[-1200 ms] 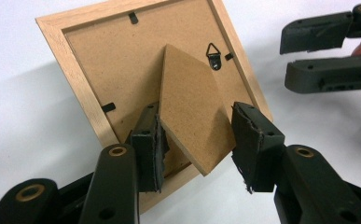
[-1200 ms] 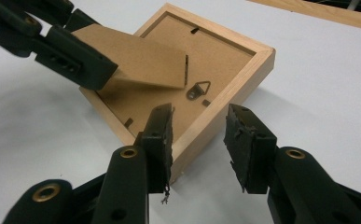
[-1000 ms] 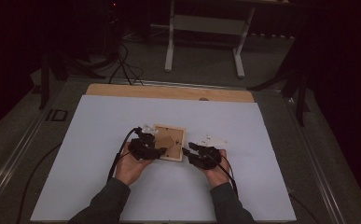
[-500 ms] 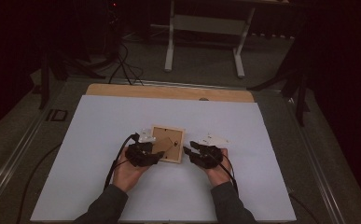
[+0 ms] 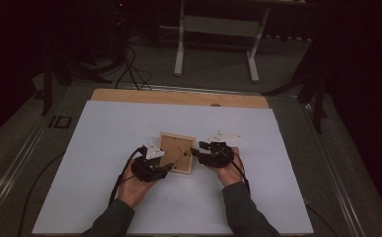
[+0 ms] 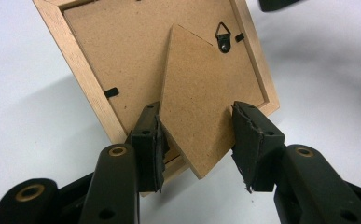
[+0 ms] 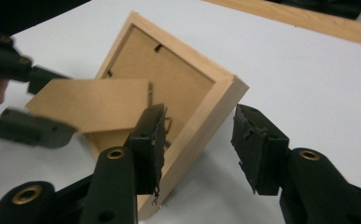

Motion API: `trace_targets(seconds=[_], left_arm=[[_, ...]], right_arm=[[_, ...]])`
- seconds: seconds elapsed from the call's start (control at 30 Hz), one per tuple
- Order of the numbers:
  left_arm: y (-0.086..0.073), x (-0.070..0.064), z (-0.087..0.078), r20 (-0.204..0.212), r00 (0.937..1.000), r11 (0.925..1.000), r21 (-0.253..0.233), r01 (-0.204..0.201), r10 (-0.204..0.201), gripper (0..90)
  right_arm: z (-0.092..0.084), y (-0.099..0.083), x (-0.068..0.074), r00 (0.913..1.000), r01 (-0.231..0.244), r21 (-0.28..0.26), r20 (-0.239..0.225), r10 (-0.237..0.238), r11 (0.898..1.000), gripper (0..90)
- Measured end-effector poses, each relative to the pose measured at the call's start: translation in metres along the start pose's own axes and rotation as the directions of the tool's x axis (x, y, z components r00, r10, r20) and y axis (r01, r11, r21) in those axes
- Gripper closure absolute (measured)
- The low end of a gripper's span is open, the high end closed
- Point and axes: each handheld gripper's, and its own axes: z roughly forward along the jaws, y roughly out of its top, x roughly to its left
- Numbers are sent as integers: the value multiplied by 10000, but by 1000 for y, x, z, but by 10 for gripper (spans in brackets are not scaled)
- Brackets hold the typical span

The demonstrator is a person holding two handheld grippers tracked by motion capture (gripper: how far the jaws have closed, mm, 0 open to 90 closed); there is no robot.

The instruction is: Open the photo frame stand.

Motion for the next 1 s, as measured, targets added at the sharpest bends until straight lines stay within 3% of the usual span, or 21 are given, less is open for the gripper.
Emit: trace_targets(seconds=[0.1,0.37,0.83,1.0], left_arm=[[-3,-2,-1,-78,9998,9998,-50,-173,173,563],[-6,-4,-2,-206,9991,9991,-213,-379,374,562],[-8,-4,-2,-202,9982,9978,-337,-563,557,560],[-8,-3,-2,-148,9985,9981,-299,-534,530,560]], right_arm=[[6,4,-7,9976,-611,-16,-329,610,9981,485],[18,7,-13,9900,-1037,342,-925,1064,9940,402],[31,9,-17,9764,-1524,469,-1472,1578,9872,412],[30,10,-18,9757,-1526,469,-1520,1581,9872,424]])
